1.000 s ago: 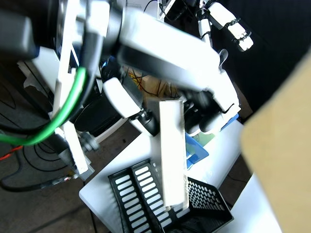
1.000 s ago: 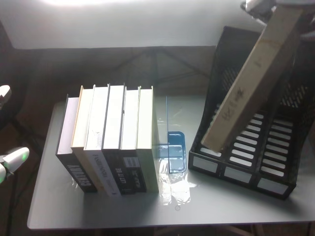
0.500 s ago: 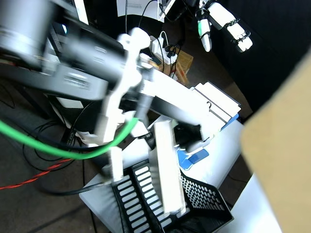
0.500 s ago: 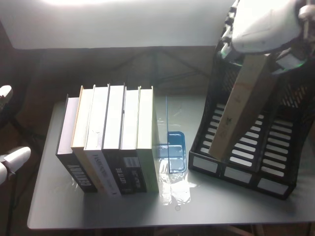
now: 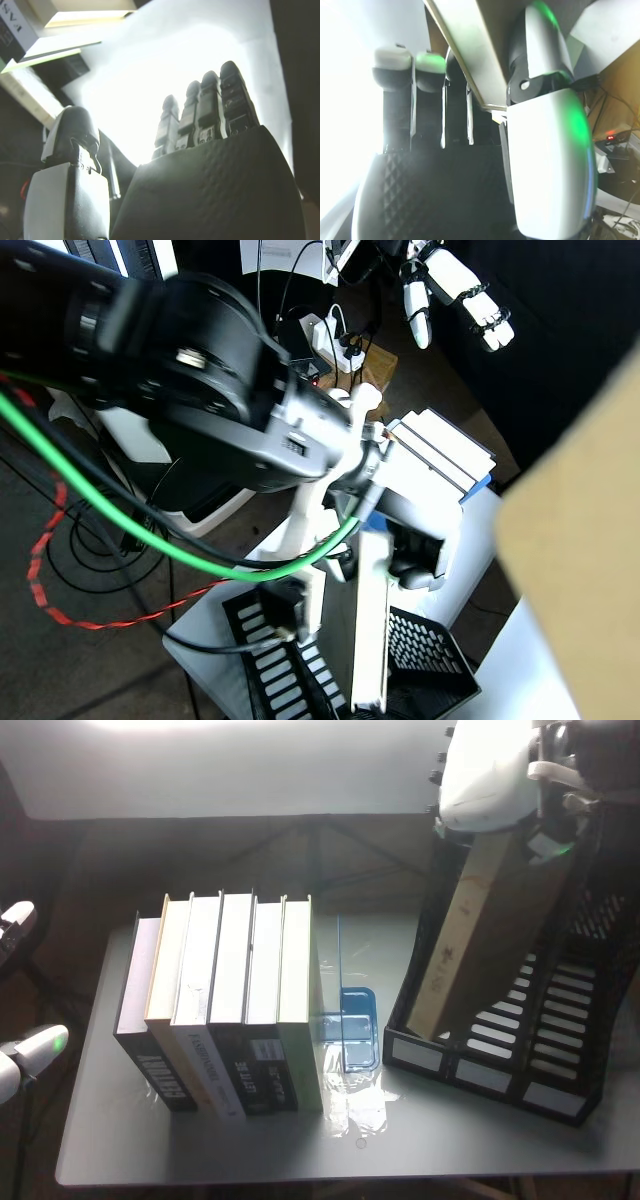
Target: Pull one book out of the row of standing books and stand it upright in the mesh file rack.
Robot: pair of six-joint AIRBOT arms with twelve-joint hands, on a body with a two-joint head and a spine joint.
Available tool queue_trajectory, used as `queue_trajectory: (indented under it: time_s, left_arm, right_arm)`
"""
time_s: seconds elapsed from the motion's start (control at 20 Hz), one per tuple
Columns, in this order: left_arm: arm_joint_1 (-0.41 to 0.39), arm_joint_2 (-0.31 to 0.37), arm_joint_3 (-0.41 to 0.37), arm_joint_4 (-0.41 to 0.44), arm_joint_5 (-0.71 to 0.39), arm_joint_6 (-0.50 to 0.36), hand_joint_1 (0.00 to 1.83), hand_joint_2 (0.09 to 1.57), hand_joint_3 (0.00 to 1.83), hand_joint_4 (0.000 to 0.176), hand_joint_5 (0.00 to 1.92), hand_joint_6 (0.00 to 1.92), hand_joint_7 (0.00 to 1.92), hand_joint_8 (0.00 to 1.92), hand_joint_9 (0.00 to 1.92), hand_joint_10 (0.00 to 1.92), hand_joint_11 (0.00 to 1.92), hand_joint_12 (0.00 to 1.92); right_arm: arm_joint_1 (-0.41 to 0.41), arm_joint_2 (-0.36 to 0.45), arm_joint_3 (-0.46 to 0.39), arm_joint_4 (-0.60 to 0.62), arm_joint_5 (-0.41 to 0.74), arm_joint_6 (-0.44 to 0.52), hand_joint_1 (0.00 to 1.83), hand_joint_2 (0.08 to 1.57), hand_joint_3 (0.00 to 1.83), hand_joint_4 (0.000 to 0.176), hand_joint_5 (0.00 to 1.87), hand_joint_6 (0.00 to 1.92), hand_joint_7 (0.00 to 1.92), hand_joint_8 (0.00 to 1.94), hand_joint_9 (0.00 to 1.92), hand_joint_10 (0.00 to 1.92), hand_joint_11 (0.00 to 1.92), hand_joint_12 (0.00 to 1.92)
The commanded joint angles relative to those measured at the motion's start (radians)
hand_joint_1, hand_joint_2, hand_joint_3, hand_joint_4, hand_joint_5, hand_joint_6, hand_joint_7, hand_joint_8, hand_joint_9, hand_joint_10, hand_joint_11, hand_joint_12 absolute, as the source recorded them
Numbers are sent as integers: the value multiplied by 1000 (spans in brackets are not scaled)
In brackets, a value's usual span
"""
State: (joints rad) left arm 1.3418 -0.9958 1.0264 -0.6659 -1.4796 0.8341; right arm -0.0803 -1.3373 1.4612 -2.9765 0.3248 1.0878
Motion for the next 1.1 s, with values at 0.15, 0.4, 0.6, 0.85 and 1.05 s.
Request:
queue_trajectory:
  time_s: [0.15,0.4,0.6,0.85,1.05]
  left_arm:
    - [-8,-10,15,5,-117,-7,456,1250,2,78,0,0,0,0,0,0,0,0]
    - [-9,-17,23,10,-115,-13,492,1254,2,47,0,0,0,0,0,0,0,0]
    - [-12,-18,28,15,-115,-15,463,1251,0,55,0,0,0,0,0,0,0,0]
    - [-33,-25,40,36,-101,-15,382,1261,3,74,0,0,0,0,0,0,0,0]
    - [-36,-30,43,40,-98,-19,318,1270,3,101,0,0,0,0,0,0,0,0]
  right_arm:
    - [3,-33,77,-36,-117,4,1206,1224,14,0,751,1326,776,1427,956,1921,994,1921]
    - [-13,-85,164,-36,-137,29,1206,1225,12,0,750,1327,775,1428,956,1921,994,1921]
    - [-22,-113,232,-36,-149,51,1206,1225,11,0,750,1327,775,1428,956,1921,994,1921]
    - [-57,-157,311,-36,-162,86,1206,1226,9,0,750,1327,775,1428,956,1921,994,1921]
    - [-58,-162,349,-36,-167,135,1242,1214,2,0,301,741,288,671,273,996,198,1510]
